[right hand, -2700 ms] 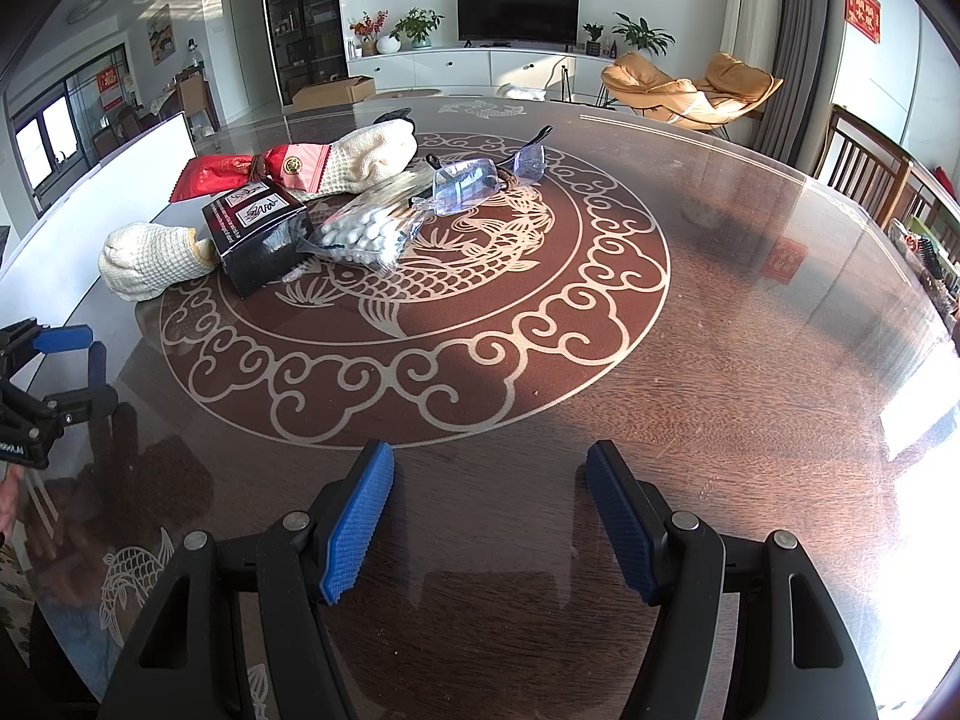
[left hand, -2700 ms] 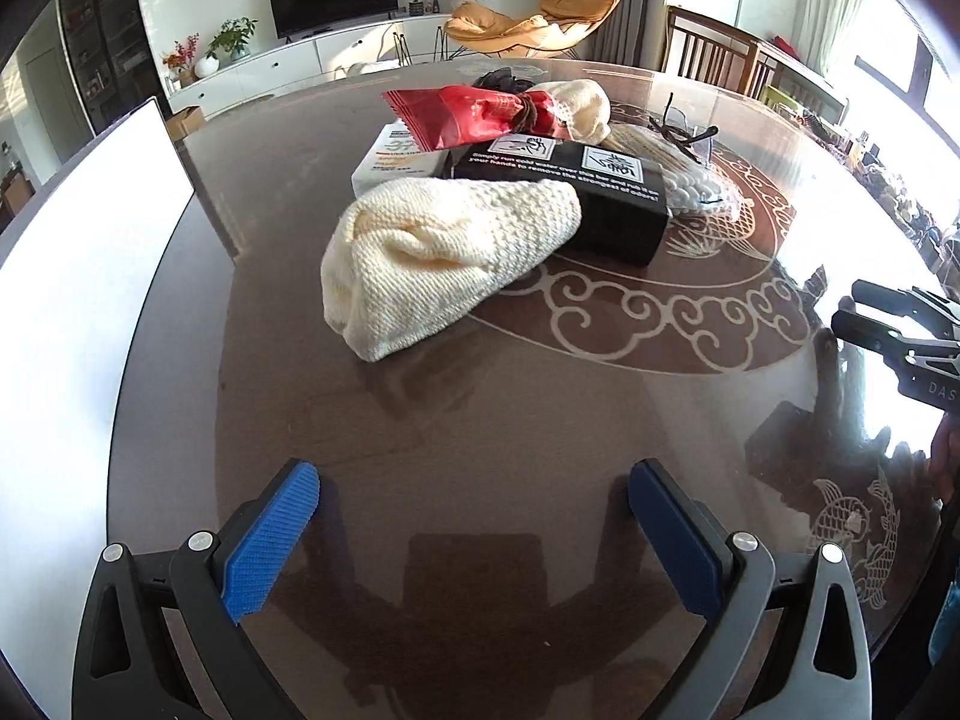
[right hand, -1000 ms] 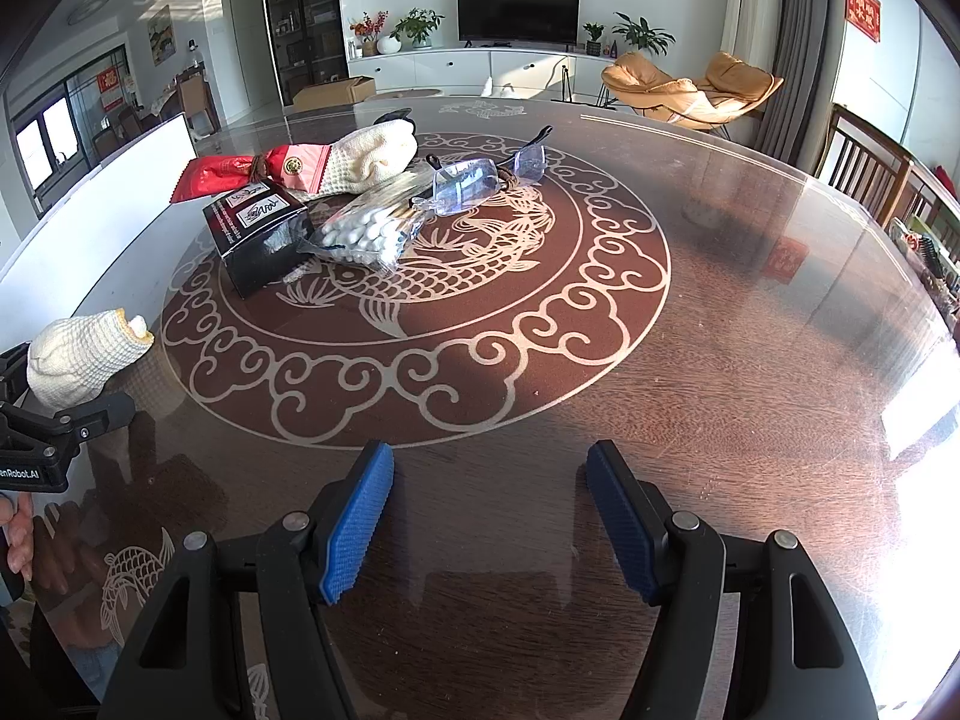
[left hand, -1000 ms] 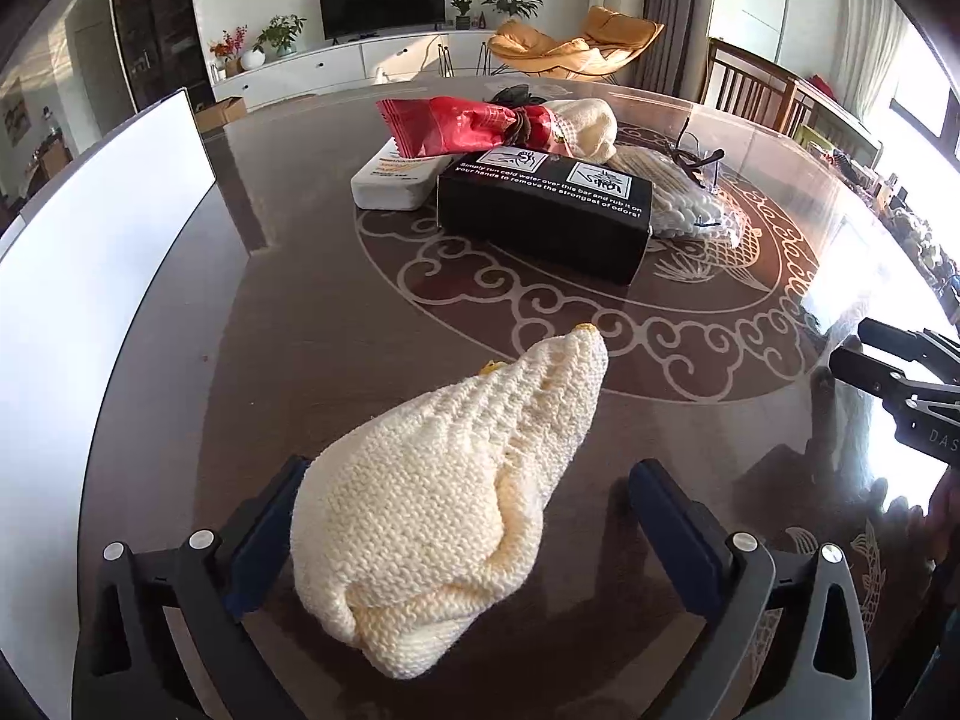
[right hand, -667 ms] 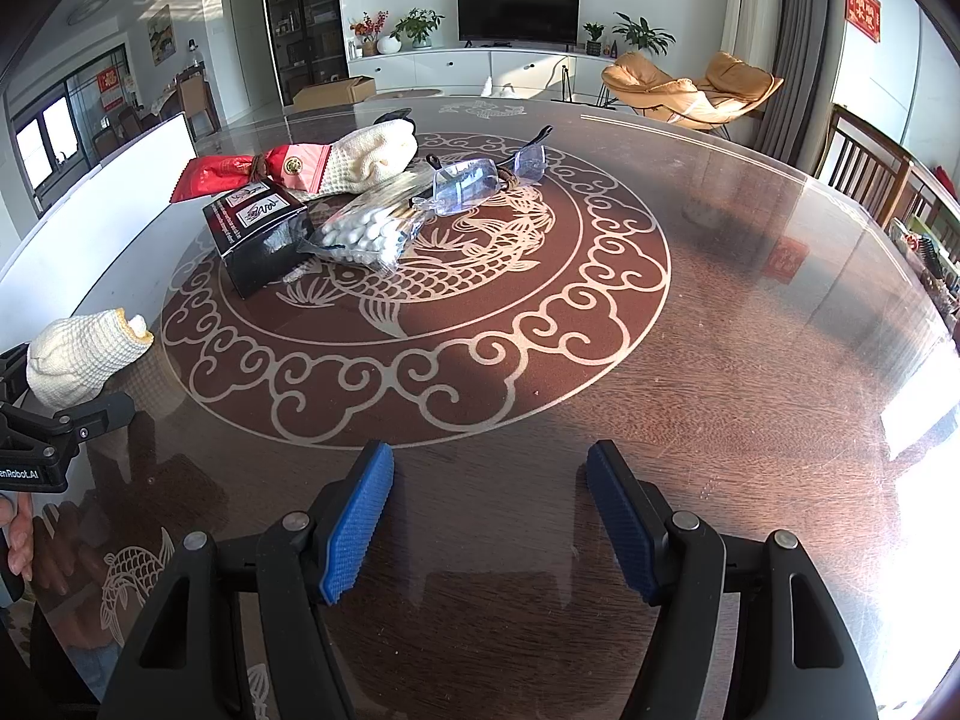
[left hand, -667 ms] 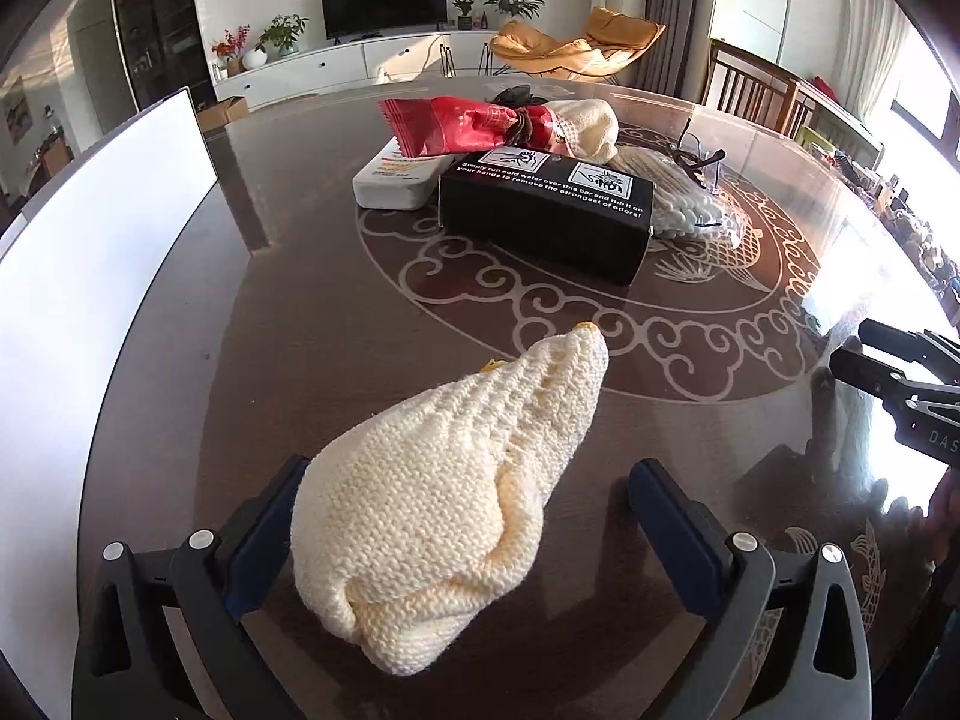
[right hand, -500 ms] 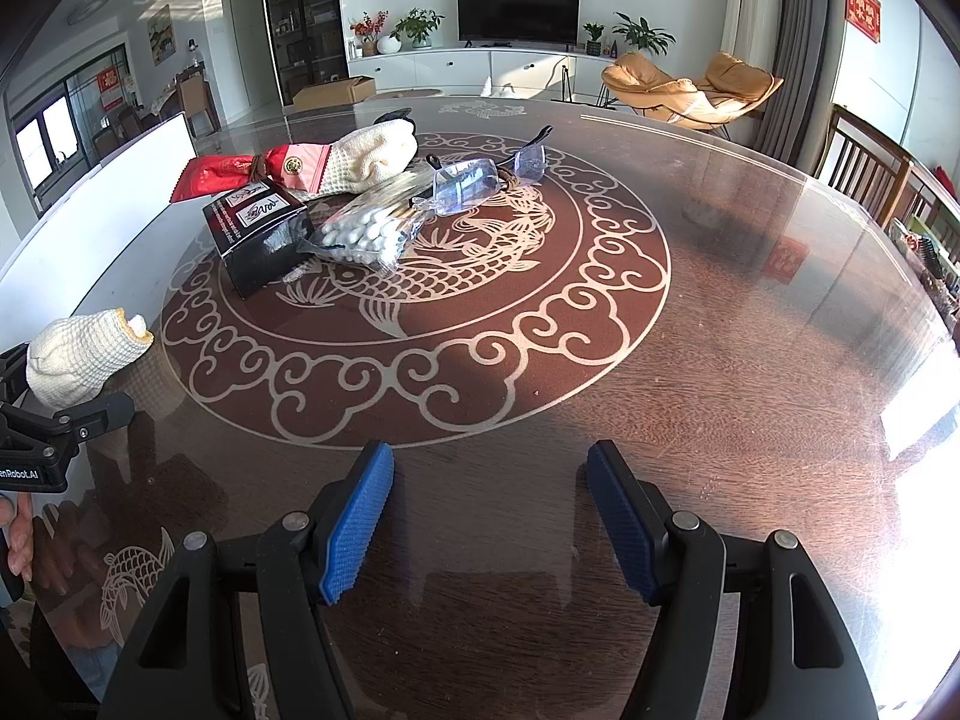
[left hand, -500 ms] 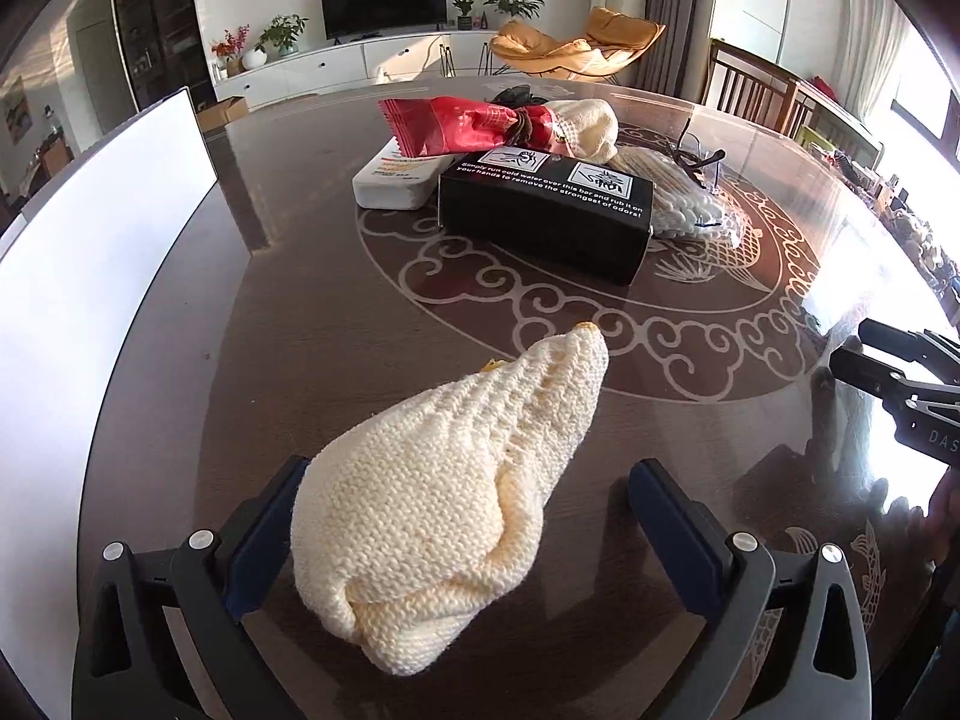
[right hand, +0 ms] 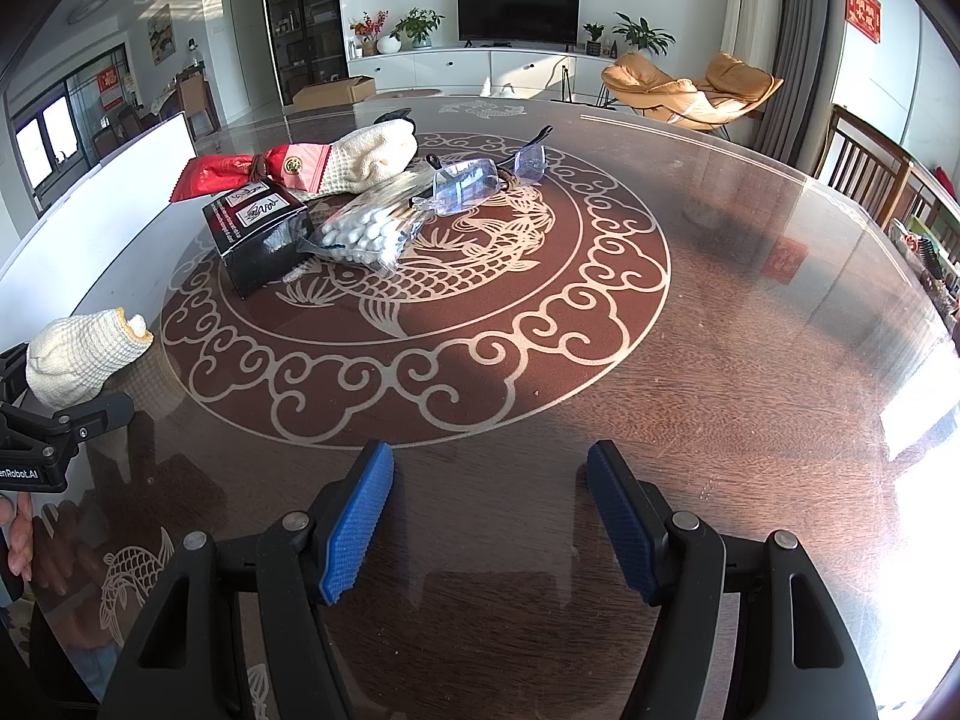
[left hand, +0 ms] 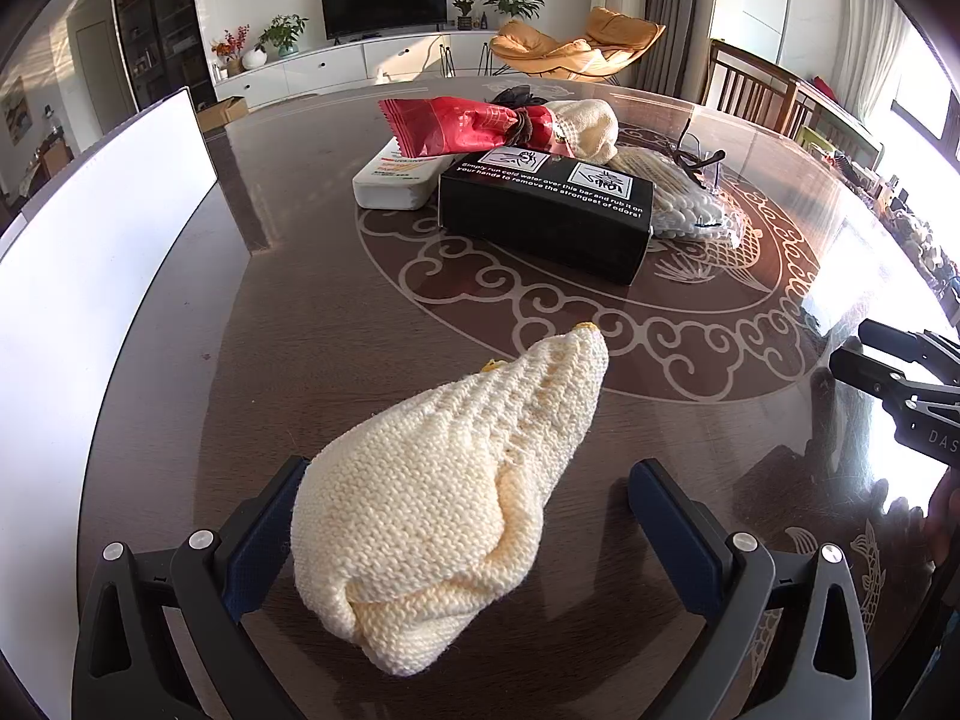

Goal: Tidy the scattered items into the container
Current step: 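Grasp the clear safety glasses by the black arms with the right gripper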

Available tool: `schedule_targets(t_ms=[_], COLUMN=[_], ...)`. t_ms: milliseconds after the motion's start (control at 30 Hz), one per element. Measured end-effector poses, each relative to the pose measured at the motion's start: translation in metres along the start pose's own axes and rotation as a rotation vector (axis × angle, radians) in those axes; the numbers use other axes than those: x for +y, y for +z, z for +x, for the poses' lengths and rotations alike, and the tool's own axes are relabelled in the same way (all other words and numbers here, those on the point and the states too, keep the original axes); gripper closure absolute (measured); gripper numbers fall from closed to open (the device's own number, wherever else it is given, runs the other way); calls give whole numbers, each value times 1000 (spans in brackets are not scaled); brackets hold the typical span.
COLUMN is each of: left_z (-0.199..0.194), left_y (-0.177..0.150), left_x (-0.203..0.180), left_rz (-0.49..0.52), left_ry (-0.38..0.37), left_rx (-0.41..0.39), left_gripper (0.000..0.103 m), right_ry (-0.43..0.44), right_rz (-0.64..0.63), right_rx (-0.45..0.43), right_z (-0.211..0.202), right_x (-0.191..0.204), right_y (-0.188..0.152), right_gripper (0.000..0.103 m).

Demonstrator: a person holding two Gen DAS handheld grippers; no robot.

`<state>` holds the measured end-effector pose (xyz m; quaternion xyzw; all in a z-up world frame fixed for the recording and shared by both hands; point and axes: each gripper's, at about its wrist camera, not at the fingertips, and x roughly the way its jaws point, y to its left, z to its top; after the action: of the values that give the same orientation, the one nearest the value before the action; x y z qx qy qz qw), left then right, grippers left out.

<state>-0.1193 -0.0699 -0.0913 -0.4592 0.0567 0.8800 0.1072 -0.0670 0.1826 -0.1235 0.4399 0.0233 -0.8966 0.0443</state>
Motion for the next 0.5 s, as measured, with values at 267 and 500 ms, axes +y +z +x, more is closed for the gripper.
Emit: schedule_targets(t_ms=[267, 500], left_z=[0, 0], left_y=[0, 0], left_x=[-1, -1], left_rz=[1, 0], left_ry=[-1, -1], left_rx=[1, 1], left_gripper=[0, 0], right_ry=[264, 204], right_rz=[230, 333], right_rx=[-15, 10], right_z=[11, 64], right_x=[-39, -44], right_y=[51, 158], right_gripper=[35, 35])
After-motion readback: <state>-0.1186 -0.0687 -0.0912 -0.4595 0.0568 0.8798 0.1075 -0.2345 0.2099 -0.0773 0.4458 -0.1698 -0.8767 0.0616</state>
